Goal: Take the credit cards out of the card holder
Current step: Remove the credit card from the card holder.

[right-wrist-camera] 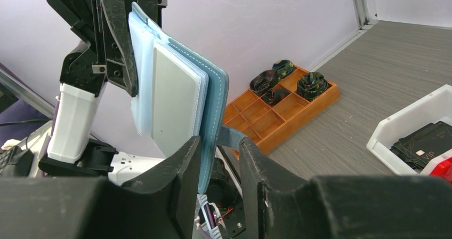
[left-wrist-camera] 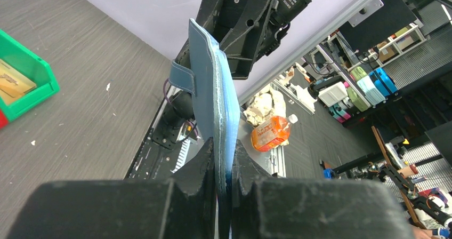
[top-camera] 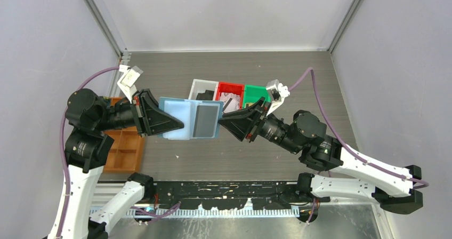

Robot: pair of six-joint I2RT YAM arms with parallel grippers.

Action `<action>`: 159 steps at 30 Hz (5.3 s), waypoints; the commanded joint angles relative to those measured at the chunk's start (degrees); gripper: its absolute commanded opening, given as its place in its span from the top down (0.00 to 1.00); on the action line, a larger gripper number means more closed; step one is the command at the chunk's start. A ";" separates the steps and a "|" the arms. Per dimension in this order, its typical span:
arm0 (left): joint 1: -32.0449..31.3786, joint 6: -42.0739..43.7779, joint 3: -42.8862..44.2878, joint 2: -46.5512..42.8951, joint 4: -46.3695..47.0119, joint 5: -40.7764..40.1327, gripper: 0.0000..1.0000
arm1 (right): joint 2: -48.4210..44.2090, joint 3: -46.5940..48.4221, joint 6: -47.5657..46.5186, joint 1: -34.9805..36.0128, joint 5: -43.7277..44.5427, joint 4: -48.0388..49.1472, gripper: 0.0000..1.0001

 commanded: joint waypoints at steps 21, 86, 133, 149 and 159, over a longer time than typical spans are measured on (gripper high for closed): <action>-0.03 0.23 2.29 -0.18 2.98 0.71 1.00 | 1.55 3.22 -0.17 0.34 -2.66 3.78 0.58; -0.05 -0.26 2.96 0.16 3.25 0.52 1.00 | 3.23 -2.06 1.02 -0.85 -12.84 14.47 0.34; -0.03 -5.40 2.38 -1.48 6.71 4.42 1.00 | 23.58 29.10 7.68 -18.26 -53.26 6.19 0.05; -0.03 -5.60 1.62 -1.50 7.62 4.00 1.00 | 25.31 27.57 17.78 -18.65 -63.15 12.12 0.20; -0.03 -5.47 2.28 -1.81 7.57 3.74 1.00 | 26.60 30.00 16.22 -18.63 -63.46 2.22 0.51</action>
